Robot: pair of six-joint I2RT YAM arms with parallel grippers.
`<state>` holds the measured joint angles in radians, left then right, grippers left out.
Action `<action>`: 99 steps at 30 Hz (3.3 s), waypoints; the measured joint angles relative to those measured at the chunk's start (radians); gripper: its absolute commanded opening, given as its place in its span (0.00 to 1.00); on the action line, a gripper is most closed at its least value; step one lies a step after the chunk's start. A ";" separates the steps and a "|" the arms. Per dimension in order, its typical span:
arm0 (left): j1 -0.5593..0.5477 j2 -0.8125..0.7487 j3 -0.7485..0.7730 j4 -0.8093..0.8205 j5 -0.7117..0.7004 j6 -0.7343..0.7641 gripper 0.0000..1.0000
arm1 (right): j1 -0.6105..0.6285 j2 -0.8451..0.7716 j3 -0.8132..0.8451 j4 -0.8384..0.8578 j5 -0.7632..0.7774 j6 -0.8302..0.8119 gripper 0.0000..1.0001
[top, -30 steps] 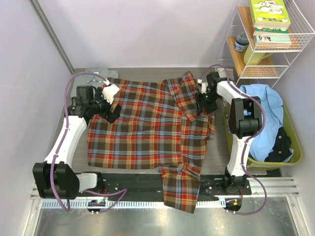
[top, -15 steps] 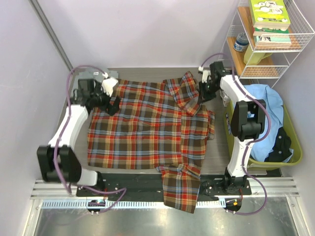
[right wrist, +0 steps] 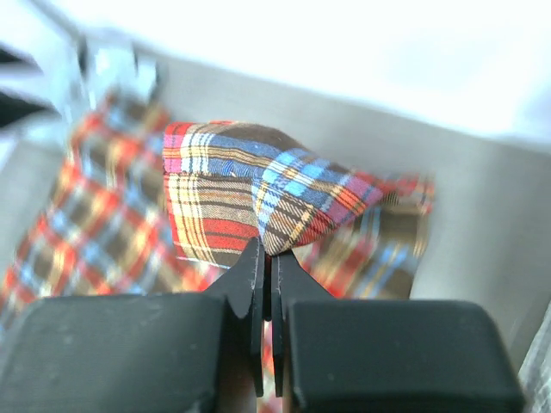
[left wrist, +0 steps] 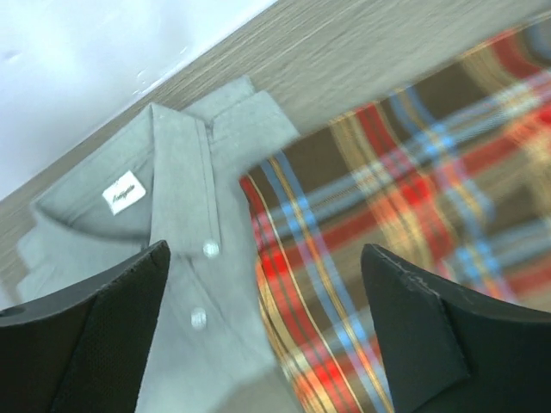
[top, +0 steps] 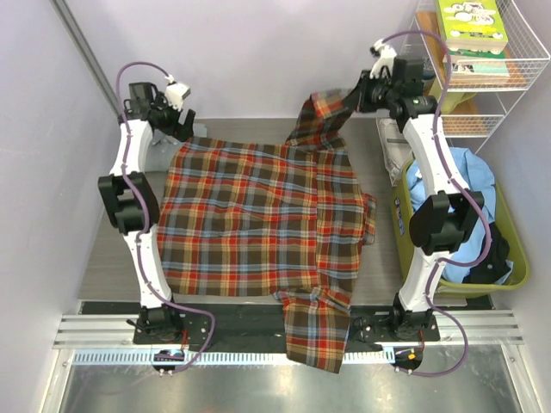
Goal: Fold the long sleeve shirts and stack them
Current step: Fold the shirt
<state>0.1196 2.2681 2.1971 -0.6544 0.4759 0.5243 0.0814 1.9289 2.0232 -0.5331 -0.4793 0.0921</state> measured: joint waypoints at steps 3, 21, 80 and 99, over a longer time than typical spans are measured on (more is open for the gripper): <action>-0.002 0.088 0.014 0.073 -0.015 0.007 0.80 | -0.002 0.003 0.040 0.105 0.036 0.046 0.01; -0.003 0.322 0.129 0.214 0.030 0.128 0.37 | -0.003 0.159 0.167 0.316 0.094 0.188 0.01; 0.134 -0.235 -0.358 -0.029 0.391 0.483 0.00 | 0.001 -0.506 -0.341 0.275 0.004 0.217 0.01; 0.192 -0.579 -0.789 -0.296 0.368 0.887 0.00 | 0.002 -0.909 -0.650 0.125 -0.035 0.279 0.01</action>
<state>0.3111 1.6886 1.4078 -0.9504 0.8440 1.4113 0.0830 1.0195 1.3735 -0.4084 -0.5140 0.3714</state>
